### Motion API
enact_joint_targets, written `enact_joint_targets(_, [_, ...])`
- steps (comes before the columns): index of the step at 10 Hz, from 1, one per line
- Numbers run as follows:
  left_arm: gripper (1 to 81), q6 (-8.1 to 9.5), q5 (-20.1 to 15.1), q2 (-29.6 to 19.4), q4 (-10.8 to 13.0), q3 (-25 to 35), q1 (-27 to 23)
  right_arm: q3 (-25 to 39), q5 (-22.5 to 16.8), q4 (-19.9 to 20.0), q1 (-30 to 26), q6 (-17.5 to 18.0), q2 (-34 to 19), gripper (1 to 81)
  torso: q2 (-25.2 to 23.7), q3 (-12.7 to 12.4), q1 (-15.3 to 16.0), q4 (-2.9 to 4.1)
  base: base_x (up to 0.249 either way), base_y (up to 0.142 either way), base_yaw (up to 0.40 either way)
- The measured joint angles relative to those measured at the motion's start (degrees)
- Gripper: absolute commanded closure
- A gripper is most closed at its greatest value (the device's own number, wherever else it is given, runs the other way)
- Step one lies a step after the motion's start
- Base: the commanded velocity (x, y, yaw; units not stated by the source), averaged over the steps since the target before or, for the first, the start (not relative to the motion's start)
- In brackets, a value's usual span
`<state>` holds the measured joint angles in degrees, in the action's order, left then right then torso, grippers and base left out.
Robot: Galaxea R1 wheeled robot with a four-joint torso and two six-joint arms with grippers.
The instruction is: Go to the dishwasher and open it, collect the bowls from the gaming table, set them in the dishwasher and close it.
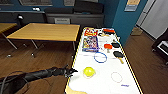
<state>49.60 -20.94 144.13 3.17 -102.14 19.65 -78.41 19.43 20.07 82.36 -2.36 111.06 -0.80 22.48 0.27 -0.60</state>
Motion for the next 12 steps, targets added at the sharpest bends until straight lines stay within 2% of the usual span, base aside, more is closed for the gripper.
enact_joint_targets(3, [1.0, 0.09, -1.27, 3.00, 3.16, -4.80, 0.02, -0.22, 0.02, -0.11, -0.17, 0.00, 0.22, 81.1, 0.00, 0.00, 0.00, 0.00, 0.000, 0.000, 0.000])
enact_joint_targets(5, [1.0, 0.12, -2.38, 6.10, 4.24, -7.14, 0.11, -0.34, -0.06, -0.17, -0.20, -0.05, 0.90, 81.1, 0.02, 0.02, 0.00, 0.00, 0.000, 0.000, 0.000])
enact_joint_targets(8, [1.0, 1.33, -3.33, 8.68, 4.32, -10.95, -0.09, -0.34, -0.11, -0.45, -0.80, -0.06, 0.88, 81.1, 0.02, 0.02, 0.00, 0.00, 0.000, 0.000, 0.000])
enact_joint_targets(12, [1.0, 1.72, -4.91, 13.79, 4.32, -14.97, -1.41, -0.34, -0.12, -0.56, -0.96, -0.05, 0.99, 81.1, 0.02, 0.02, 0.00, 0.00, 0.000, 0.000, 0.000])
